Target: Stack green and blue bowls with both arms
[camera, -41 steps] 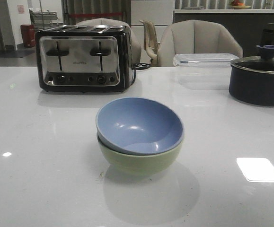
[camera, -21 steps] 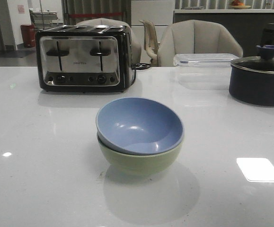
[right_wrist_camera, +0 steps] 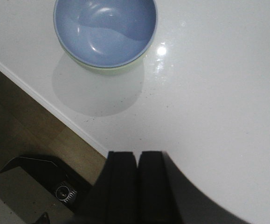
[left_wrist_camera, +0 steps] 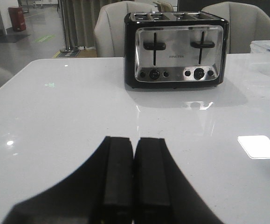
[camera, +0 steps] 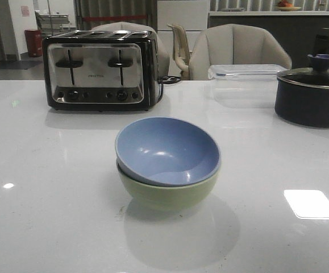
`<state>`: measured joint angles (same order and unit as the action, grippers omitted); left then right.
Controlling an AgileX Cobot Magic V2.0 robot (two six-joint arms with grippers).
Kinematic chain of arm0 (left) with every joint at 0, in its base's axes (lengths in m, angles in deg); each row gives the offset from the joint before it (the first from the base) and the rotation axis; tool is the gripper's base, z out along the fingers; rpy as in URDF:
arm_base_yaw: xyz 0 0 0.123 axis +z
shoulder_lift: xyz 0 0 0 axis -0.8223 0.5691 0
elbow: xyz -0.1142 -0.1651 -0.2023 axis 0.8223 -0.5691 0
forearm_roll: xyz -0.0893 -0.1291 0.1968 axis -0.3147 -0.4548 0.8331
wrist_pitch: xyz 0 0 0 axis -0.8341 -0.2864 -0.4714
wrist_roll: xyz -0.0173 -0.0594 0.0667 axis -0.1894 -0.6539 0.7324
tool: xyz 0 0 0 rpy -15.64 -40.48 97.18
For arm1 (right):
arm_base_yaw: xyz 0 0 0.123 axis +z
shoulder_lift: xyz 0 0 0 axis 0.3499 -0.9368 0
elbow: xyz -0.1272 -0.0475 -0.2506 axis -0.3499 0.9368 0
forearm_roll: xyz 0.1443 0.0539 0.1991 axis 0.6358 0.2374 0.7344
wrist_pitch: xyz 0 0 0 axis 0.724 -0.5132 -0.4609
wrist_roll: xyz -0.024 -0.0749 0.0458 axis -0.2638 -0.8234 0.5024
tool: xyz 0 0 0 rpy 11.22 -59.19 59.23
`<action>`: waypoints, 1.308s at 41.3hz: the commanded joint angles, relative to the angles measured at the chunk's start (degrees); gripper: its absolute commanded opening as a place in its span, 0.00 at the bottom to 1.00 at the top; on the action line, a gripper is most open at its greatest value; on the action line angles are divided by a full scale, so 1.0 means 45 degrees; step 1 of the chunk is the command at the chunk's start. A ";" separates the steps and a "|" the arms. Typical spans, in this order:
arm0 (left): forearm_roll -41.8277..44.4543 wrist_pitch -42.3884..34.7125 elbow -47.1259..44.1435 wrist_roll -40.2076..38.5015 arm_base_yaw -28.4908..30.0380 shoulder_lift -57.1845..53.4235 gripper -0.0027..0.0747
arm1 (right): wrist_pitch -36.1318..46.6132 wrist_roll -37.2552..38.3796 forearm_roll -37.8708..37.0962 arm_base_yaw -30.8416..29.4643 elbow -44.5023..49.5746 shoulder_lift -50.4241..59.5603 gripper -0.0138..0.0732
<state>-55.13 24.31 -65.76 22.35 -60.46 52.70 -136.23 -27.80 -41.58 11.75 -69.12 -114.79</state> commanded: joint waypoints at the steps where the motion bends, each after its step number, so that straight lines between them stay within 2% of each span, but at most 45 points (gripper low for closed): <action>1: -0.0164 -0.1820 -0.0041 -0.0134 0.0201 -0.0237 0.16 | 0.0717 -0.0024 -0.0042 -0.0059 -0.0347 0.0102 0.21; 32: -0.0164 -0.2717 -0.0100 -0.0037 0.0089 -0.0236 0.16 | 0.0717 -0.0024 -0.0042 -0.0059 -0.0347 0.0102 0.21; 54: -0.0164 -0.2693 -0.0100 -0.0037 -0.0175 -0.0209 0.16 | 0.0717 -0.0024 -0.0042 -0.0059 -0.0347 0.0102 0.21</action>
<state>-55.34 17.45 -65.76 22.35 -61.05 52.70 -136.32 -27.80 -41.58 11.75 -69.12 -114.79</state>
